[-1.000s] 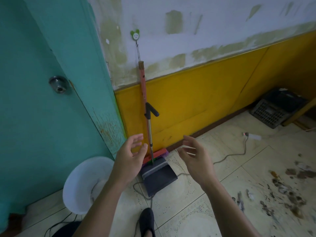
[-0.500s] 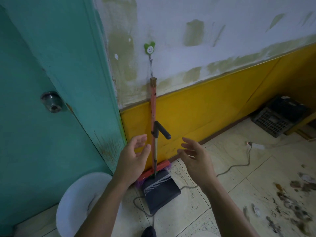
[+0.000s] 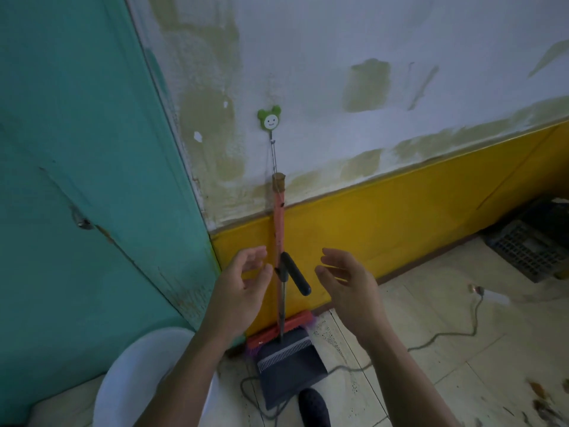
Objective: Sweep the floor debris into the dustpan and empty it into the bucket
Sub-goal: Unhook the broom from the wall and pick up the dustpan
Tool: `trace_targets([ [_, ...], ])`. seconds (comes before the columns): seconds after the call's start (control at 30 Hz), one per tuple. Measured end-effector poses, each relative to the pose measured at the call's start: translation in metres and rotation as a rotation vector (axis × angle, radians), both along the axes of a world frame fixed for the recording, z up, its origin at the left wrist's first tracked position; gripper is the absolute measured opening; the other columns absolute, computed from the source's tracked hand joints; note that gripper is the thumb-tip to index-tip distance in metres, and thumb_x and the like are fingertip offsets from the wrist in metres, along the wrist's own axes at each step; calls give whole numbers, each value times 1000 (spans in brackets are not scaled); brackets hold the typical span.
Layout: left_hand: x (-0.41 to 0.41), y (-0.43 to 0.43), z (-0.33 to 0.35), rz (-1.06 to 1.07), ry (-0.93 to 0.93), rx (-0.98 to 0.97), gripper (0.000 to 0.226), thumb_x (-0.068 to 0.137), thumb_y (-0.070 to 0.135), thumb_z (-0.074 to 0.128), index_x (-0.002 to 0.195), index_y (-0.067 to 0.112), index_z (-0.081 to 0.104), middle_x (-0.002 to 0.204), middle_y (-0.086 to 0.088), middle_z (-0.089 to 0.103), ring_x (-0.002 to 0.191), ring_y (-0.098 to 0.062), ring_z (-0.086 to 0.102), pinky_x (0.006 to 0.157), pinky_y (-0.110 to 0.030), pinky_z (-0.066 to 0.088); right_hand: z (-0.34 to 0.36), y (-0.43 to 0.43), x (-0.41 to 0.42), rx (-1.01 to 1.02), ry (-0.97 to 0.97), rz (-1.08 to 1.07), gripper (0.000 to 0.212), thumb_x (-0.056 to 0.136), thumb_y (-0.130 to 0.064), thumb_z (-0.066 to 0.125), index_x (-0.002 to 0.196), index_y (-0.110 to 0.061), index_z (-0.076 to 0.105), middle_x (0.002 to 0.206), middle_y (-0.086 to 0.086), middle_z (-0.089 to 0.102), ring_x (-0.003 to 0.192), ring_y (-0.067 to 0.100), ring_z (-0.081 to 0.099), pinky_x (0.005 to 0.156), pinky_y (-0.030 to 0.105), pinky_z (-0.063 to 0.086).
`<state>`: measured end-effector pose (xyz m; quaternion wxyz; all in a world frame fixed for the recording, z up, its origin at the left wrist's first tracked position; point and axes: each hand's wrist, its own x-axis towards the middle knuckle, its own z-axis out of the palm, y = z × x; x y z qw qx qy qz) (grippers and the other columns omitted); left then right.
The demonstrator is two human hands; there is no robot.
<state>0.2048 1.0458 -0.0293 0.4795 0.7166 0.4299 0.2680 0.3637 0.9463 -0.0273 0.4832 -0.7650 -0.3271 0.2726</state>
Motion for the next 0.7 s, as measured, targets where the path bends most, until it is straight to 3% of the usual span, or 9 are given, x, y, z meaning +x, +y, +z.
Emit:
trace_targets([
  [0.5,78,27,23,366,-35,32,24,95,24,60,119,25,61,114,19,62,107,7,56,86,-13,45,10,79,99,94,80,304,20,92,-25,63,112,-24,62,107,-16,64,96,-3,60,74,14,49],
  [0.7,84,28,29,441,-36,49,20,95,20,60,114,27,60,112,20,62,105,9,56,80,-6,44,14,99,106,139,119,365,18,91,-22,64,109,-26,64,103,-17,66,90,-7,62,71,11,50],
])
